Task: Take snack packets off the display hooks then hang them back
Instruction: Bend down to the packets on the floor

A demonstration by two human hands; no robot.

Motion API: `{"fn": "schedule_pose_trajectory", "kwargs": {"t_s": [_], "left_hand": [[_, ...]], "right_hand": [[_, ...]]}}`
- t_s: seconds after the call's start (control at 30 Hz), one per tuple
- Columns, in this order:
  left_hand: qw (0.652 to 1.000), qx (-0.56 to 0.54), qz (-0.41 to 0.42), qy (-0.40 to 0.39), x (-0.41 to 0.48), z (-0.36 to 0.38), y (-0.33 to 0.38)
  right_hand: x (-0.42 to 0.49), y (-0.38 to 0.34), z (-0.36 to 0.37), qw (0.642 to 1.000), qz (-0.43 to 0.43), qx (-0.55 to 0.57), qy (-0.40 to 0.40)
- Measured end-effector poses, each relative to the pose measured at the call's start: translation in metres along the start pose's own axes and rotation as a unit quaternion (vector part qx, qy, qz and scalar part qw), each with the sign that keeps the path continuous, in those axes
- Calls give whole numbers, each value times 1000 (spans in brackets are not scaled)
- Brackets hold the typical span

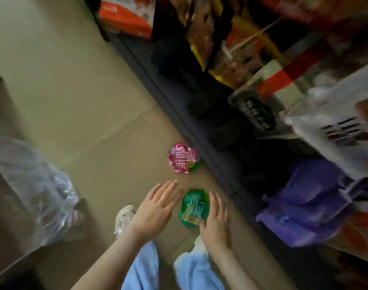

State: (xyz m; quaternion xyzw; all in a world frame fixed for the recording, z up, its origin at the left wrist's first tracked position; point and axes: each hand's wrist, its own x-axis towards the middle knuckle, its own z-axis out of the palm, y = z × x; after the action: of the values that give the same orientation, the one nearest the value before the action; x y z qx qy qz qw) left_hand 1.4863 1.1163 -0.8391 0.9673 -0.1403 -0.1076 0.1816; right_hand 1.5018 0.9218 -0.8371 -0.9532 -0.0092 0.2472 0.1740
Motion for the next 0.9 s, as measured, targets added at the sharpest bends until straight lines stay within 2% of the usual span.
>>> {"fn": "schedule_pose_trajectory", "kwargs": {"t_s": [0.1, 0.17, 0.27, 0.37, 0.43, 0.57, 0.67, 0.73, 0.9], "left_hand": [[998, -8, -21, -55, -10, 105, -33], [992, -45, -49, -104, -12, 170, -45], [956, -125, -131, -231, -14, 244, -49], [892, -299, -193, -277, -10, 303, -49], [865, -372, -232, -242, -2, 315, -48], [842, -420, -300, -155, 4, 290, -49], [795, -495, -339, -90, 1, 231, -47], [777, -523, -347, -45, -4, 184, -49], [776, -521, -355, 39, -12, 25, -41]], "right_hand": [[35, 45, 101, 994, 87, -1, -63], [59, 81, 163, 978, 184, 17, -98], [86, 121, 230, 942, 303, 68, -131], [91, 135, 264, 942, 304, 82, -115], [86, 132, 268, 946, 287, 128, -79], [73, 105, 246, 948, 239, 203, -54], [63, 60, 204, 953, 193, 223, -69], [51, 23, 164, 959, 164, 221, -66], [1, -77, 34, 963, 89, 256, 11]]}}
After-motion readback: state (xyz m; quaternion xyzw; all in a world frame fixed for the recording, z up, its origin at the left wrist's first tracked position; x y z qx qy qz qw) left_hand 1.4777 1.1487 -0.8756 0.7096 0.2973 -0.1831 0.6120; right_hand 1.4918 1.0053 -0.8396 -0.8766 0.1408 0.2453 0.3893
